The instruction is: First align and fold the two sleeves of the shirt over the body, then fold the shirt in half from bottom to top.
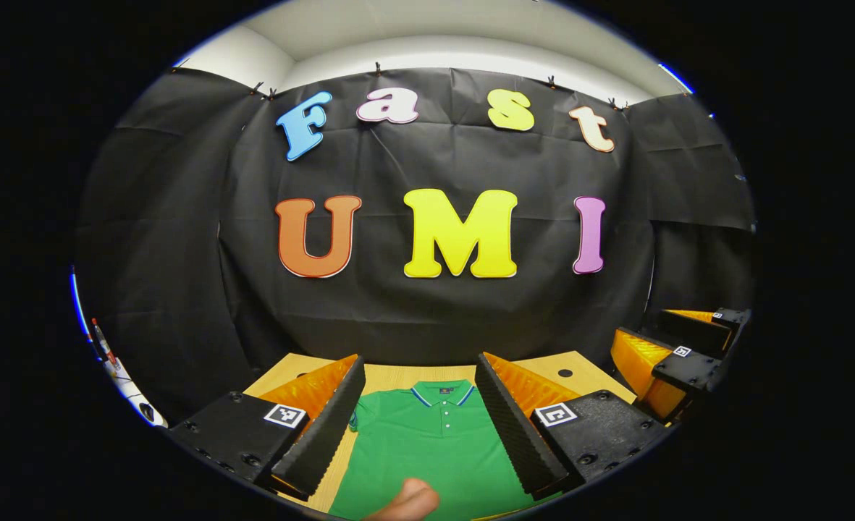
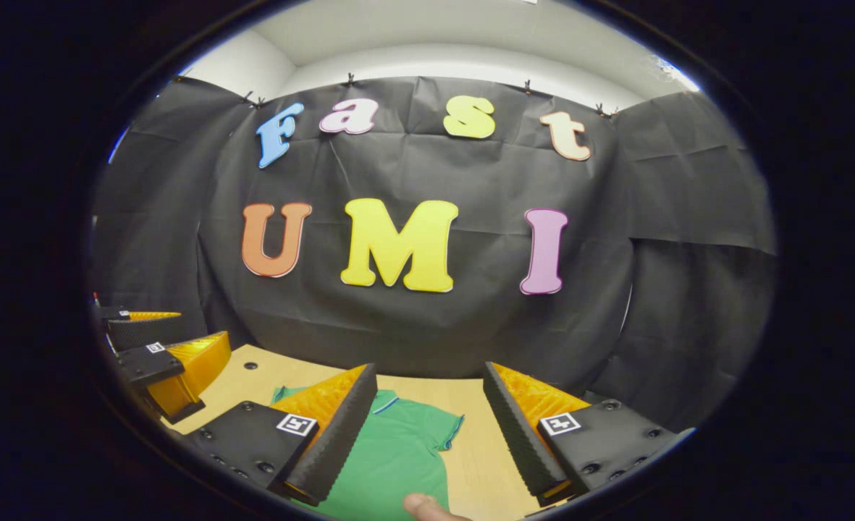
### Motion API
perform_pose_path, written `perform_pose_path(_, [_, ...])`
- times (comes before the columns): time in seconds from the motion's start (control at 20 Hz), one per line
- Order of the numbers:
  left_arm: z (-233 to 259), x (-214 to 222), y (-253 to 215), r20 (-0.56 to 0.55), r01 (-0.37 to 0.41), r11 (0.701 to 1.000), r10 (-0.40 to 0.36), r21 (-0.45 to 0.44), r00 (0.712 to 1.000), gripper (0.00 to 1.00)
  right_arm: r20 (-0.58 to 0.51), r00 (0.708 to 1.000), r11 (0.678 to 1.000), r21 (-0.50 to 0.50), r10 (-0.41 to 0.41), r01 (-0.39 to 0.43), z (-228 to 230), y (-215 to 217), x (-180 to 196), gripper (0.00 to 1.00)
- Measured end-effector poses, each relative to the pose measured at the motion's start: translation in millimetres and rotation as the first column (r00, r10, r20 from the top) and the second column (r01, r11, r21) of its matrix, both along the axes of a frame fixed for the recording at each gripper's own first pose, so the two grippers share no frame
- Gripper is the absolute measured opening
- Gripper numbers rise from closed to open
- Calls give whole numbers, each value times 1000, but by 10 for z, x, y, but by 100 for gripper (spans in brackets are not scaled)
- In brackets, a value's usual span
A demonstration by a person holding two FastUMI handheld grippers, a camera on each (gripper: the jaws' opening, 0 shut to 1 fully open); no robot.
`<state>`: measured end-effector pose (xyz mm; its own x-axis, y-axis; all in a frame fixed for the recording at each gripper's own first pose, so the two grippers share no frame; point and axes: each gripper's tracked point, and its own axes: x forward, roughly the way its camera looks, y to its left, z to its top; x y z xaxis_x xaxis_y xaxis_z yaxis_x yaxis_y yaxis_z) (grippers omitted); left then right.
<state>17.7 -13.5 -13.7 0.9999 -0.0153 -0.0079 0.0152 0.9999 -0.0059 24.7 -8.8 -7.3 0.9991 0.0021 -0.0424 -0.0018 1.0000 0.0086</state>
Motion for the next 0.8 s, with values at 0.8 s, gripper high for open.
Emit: perform_pose_path(0.8, [-104, -3, 24, -3, -92, 994, 92, 52, 996, 99, -173, 985, 1000, 18, -14, 17, -936, -308, 1050, 96])
